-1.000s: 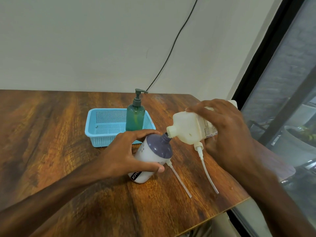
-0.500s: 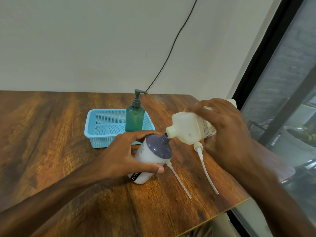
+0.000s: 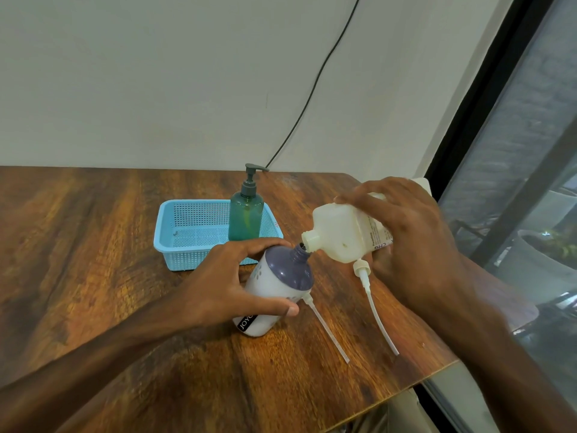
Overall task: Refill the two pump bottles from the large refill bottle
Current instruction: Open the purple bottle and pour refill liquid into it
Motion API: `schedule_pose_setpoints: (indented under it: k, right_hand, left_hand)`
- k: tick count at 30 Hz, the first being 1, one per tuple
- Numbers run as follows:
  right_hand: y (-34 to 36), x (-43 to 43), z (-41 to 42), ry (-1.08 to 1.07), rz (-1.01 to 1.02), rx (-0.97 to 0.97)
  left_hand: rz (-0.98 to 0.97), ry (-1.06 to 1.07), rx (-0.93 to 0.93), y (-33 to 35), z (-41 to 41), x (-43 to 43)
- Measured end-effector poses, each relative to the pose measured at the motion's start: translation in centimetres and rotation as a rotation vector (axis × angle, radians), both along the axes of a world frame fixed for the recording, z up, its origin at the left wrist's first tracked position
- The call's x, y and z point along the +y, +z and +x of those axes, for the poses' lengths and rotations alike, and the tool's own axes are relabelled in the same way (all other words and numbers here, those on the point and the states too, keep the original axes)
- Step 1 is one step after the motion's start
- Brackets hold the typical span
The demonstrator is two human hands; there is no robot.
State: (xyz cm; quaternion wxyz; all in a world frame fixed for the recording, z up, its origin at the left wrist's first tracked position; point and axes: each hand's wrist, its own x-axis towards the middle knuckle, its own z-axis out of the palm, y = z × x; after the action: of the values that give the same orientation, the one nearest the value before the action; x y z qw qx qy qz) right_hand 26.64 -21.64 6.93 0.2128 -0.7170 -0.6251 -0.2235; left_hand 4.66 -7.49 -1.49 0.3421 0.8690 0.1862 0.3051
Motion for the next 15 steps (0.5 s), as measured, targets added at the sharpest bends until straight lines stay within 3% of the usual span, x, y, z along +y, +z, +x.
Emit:
schedule_pose_setpoints:
  k: [15]
  right_hand:
    - [0.75, 0.01, -1.05, -0.015, -0.018, 0.011]
  left_hand:
    - [-0.011, -0.003, -0.007, 0.0, -0.23, -0.03]
